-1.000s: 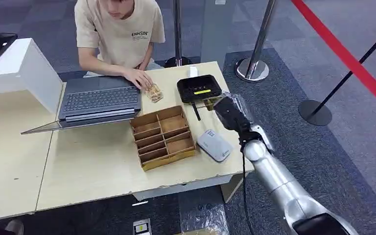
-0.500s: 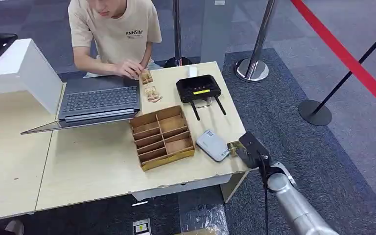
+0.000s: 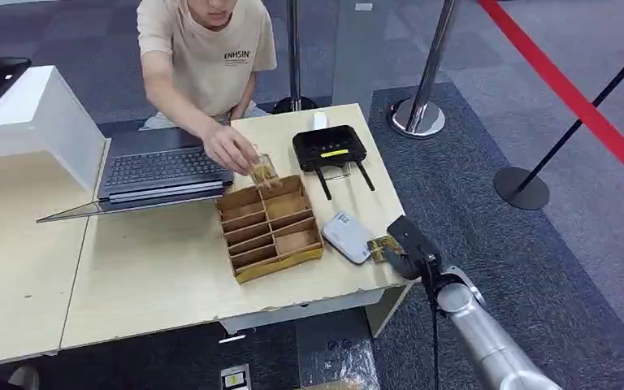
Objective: Pass the card to the sensor for recognition and then transmit it.
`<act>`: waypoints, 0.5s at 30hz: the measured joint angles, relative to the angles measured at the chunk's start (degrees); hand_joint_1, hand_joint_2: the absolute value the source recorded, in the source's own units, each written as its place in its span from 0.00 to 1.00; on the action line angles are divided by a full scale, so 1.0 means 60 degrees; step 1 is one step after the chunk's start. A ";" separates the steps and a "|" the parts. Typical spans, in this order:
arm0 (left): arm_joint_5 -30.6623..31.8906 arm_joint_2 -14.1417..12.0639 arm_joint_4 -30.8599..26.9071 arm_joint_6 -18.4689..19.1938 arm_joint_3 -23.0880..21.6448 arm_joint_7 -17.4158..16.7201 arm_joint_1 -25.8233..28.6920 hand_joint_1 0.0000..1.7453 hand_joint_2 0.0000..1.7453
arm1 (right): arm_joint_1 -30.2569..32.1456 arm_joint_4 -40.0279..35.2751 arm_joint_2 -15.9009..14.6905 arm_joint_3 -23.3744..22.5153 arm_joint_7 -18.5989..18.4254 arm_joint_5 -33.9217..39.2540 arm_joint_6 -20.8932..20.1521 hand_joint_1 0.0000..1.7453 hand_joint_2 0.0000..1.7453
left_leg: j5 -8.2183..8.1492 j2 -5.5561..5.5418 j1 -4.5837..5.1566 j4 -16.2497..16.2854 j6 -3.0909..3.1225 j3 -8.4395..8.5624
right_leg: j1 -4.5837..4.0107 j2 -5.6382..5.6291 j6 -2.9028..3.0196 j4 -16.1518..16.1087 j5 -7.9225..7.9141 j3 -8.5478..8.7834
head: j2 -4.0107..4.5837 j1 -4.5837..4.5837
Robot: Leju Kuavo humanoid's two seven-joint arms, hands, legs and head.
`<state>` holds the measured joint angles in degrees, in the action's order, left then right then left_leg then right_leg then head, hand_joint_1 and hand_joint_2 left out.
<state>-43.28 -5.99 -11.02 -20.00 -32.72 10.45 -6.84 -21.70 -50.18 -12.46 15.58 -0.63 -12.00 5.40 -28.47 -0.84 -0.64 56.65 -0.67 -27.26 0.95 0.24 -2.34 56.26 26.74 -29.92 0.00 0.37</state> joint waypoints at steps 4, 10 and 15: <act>-0.0044 0.0000 0.0000 0.0000 0.0000 0.0000 0.0001 0.00 0.00 | -0.0005 -0.0310 -0.0047 0.0058 -0.0266 -0.0197 0.0084 1.00 1.00 | 0.0000 -0.0001 0.0000 0.0000 -0.0001 -0.0002 | 0.0000 0.0001 0.0000 0.0000 0.0000 -0.0002 | 0.0000 0.0000; -0.0244 0.0073 0.0000 0.0157 0.0004 0.0412 0.0001 0.00 0.00 | -0.0301 -0.1260 -0.0480 0.0124 -0.1158 -0.0408 -0.0094 1.00 1.00 | 0.0000 0.0001 0.0009 0.0000 0.0000 -0.0007 | 0.0009 0.0000 -0.0001 0.0000 0.0000 -0.0007 | 0.0000 -0.0004; -0.0295 0.0157 0.0000 0.0146 0.0007 0.0419 0.0001 0.00 0.00 | -0.0636 -0.2314 -0.0885 0.0120 -0.1636 -0.0459 -0.0372 1.00 1.00 | 0.0000 0.0002 0.0011 0.0002 0.0000 -0.0006 | 0.0012 0.0000 -0.0005 -0.0001 -0.0003 -0.0007 | 0.0000 0.0004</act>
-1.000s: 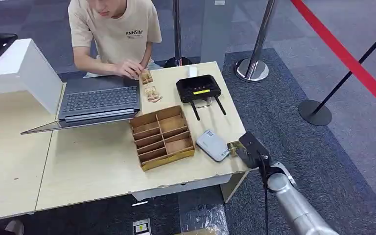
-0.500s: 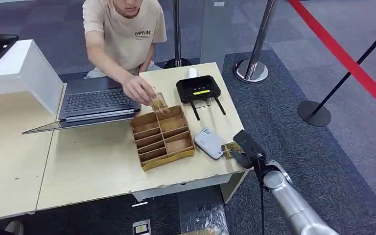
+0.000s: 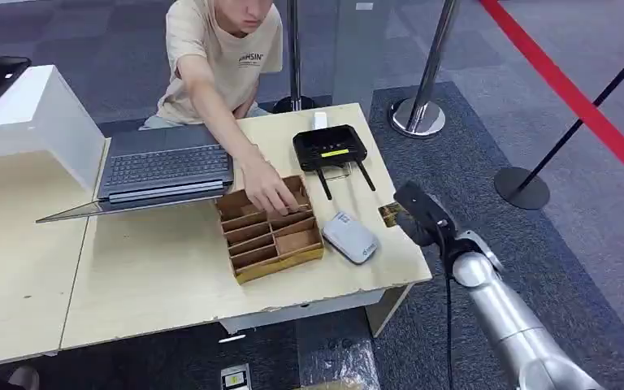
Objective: Pass the card to the sensor for recognition and then transmit it.
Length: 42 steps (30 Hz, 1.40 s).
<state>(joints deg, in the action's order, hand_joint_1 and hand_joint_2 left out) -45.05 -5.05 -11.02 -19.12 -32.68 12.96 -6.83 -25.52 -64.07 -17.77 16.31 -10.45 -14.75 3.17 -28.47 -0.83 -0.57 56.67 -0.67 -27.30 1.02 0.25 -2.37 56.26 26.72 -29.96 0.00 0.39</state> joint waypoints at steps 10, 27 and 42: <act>0.0106 0.0153 0.0000 0.0000 -0.0004 -0.0040 -0.0096 0.00 0.00 | -0.0483 -0.0986 -0.0160 0.0084 0.0225 -0.0109 -0.0092 1.00 1.00 | 0.0001 -0.0004 -0.0004 0.0000 0.0000 -0.0005 | -0.0003 0.0001 0.0000 0.0002 0.0000 0.0000 | 0.0000 -0.0007; 0.0758 0.0368 0.0000 -0.0022 -0.0190 -0.0401 -0.0519 0.00 0.00 | -0.2953 -0.2593 0.0390 0.0488 0.2000 -0.3221 0.1432 1.00 1.00 | 0.0012 -0.0004 -0.0001 0.0000 0.0001 -0.0017 | 0.0001 0.0001 -0.0001 0.0011 -0.0008 -0.0012 | 0.0000 -0.0004; 0.1195 0.0514 -0.0022 -0.0022 -0.0594 -0.0612 -0.0918 0.00 0.00 | -0.4153 -0.1015 0.1290 0.1377 0.2937 -0.4999 0.2165 1.00 1.00 | 0.0012 -0.0010 -0.0003 0.0000 0.0001 -0.0025 | 0.0000 0.0003 -0.0001 0.0011 -0.0008 -0.0014 | 0.0000 -0.0004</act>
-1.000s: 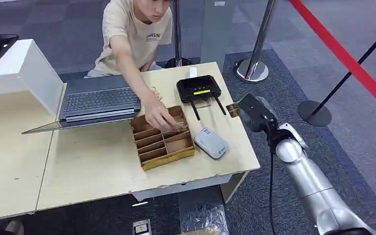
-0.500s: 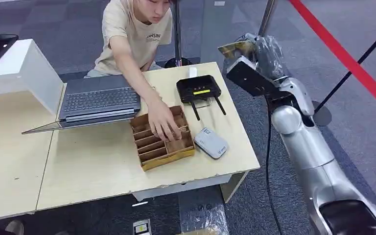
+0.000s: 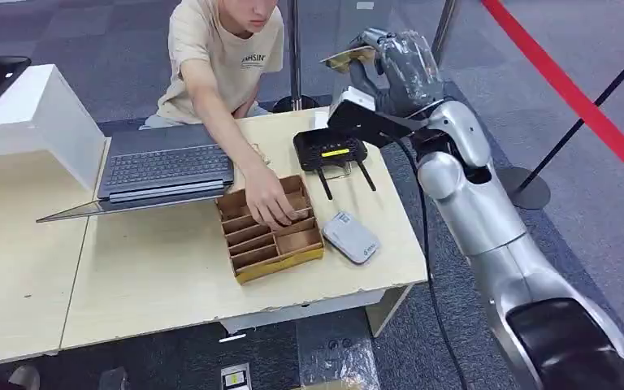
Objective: Pass the card to the sensor for recognition and then transmit it.
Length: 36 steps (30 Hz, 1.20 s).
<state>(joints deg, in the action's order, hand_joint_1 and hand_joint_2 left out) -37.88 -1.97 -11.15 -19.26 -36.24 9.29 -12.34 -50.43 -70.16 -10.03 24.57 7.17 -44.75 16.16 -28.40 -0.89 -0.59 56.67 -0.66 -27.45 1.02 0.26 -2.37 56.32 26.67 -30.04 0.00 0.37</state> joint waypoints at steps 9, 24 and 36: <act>0.0153 0.0015 -0.0011 0.0014 -0.0247 -0.0113 -0.0101 0.00 0.00 | -0.0133 0.1479 0.0368 0.0619 0.0222 -0.1220 0.0448 1.00 1.00 | 0.0000 0.0000 -0.0001 0.0000 0.0000 0.0000 | -0.0002 0.0000 0.0001 0.0001 0.0000 -0.0006 | 0.0000 0.0004; 0.0171 0.0018 -0.0007 0.0058 -0.0466 -0.0149 -0.0119 0.00 0.00 | -0.0270 0.2717 0.0768 0.1009 0.0313 -0.1347 0.0622 1.00 1.00 | 0.0000 0.0002 0.0000 0.0001 0.0000 -0.0004 | -0.0001 -0.0001 0.0000 0.0000 0.0000 -0.0012 | 0.0000 0.0000; 0.0084 0.0018 -0.0007 0.0080 -0.0484 -0.0146 -0.0115 0.00 0.00 | -0.0275 0.3074 0.0940 0.1155 0.0332 -0.1172 0.0252 0.00 1.00 | 0.0000 0.0002 0.0000 0.0001 0.0000 -0.0005 | -0.0001 -0.0001 0.0000 0.0000 0.0000 -0.0014 | 0.0000 0.0000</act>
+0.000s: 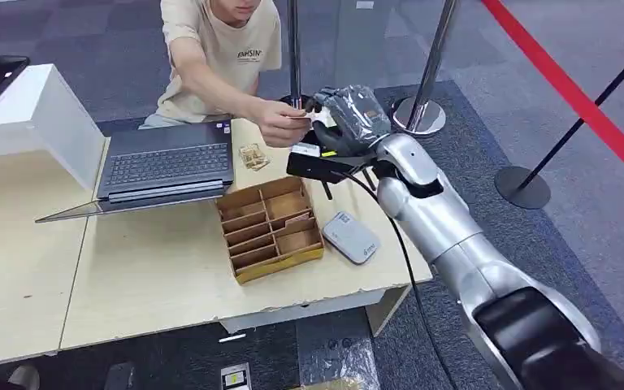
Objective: Pass the card to the sensor for recognition and then transmit it.
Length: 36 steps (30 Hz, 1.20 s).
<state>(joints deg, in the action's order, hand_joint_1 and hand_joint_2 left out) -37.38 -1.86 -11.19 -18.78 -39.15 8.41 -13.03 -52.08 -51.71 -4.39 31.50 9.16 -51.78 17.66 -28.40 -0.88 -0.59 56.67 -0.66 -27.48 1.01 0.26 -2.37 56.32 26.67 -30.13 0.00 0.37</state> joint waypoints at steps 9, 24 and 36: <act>-0.0284 0.0000 0.0000 -0.0084 0.0004 0.0113 0.0103 0.00 0.00 | 0.0350 -0.0280 -0.0004 -0.0062 -0.0331 0.1183 -0.0591 0.00 0.00 | 0.0000 0.0002 0.0001 0.0003 -0.0001 0.0010 | -0.0001 0.0000 0.0000 -0.0001 0.0000 0.0000 | 0.0000 0.0004; -0.0991 -0.0080 0.0015 -0.0200 0.0149 0.0565 0.0557 0.00 0.00 | 0.3615 -0.4083 -0.0849 -0.0728 -0.1442 0.2106 -0.1006 0.00 1.00 | -0.0005 0.0004 -0.0003 0.0004 -0.0004 0.0005 | -0.0004 -0.0012 0.0000 -0.0009 0.0001 -0.0006 | 0.0000 0.0000; -0.1042 -0.0106 0.0015 -0.0215 0.0270 0.0561 0.0577 0.00 0.00 | 0.4704 -0.5464 -0.1016 -0.0710 -0.1417 0.1909 -0.1134 0.00 1.00 | -0.0002 0.0005 -0.0002 0.0003 -0.0003 0.0004 | -0.0004 -0.0011 0.0002 -0.0009 -0.0007 -0.0004 | 0.0000 0.0000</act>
<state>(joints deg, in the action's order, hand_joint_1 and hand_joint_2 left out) -43.63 -2.49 -11.10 -20.06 -37.53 11.78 -9.57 -23.86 -84.50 -10.49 27.23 0.66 -40.33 10.86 -28.42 -0.85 -0.60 56.69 -0.67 -27.46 0.99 0.19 -2.36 56.27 26.63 -30.15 0.00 0.37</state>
